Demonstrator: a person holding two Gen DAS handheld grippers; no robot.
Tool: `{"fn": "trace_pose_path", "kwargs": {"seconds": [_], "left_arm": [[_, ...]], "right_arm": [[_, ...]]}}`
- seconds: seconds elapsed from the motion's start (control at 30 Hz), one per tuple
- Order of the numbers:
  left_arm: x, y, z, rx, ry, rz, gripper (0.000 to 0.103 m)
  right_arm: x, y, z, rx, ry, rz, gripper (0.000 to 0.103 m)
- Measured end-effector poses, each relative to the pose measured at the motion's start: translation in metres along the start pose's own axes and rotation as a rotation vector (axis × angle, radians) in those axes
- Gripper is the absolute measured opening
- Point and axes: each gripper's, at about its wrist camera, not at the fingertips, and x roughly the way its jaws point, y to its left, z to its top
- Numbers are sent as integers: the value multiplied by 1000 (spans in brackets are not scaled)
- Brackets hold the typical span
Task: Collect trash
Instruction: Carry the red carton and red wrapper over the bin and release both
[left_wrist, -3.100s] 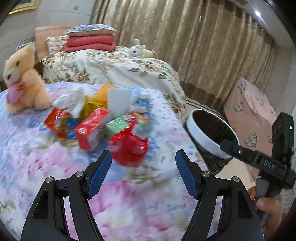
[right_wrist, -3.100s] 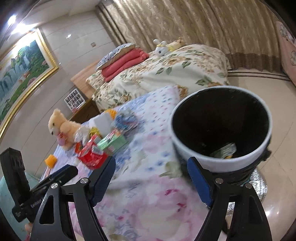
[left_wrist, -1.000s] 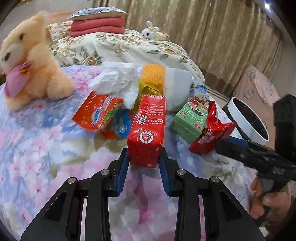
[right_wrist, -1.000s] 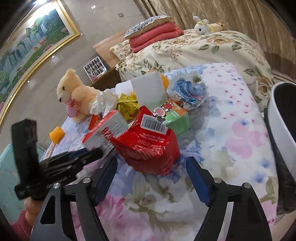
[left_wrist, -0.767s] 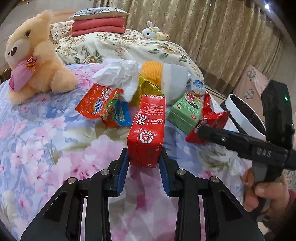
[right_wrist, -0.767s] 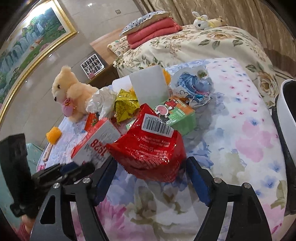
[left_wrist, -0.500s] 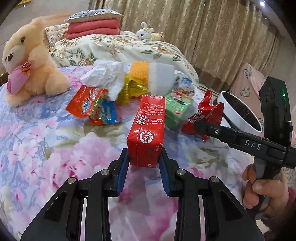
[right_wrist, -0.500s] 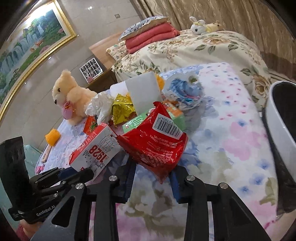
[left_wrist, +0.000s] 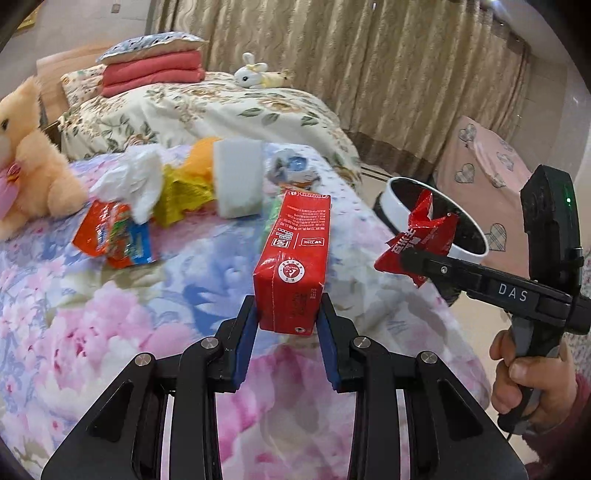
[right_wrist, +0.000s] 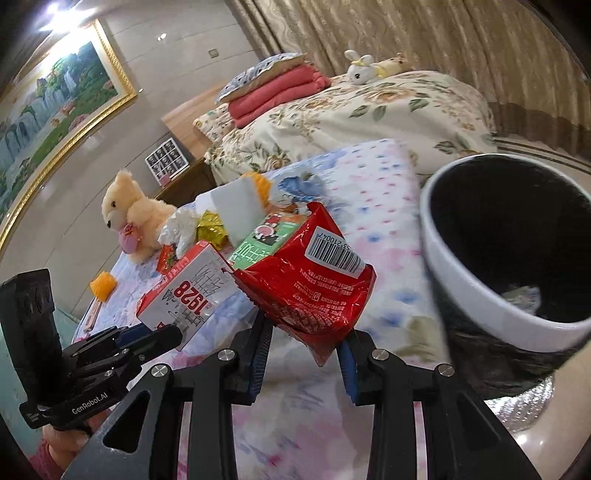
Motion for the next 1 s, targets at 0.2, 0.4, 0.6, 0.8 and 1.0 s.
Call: {"fn": "trace_pose_path", "kwargs": {"seconds": [0.2, 0.4, 0.6, 0.8, 1.0], "left_arm": [[2, -27, 3, 36, -3, -35, 30], [11, -53, 8, 69, 6, -60, 30], [20, -75, 17, 92, 3, -82, 30], [27, -94, 29, 123, -4, -98, 30], [42, -111, 38, 139, 11, -111, 30]], "right_arm": [[-23, -23, 0, 31, -32, -28, 34], [-41, -47, 3, 65, -58, -56, 34], [-56, -63, 8, 87, -85, -63, 34], [-67, -79, 14, 107, -108, -91, 34], [-69, -100, 20, 139, -108, -123, 34]]}}
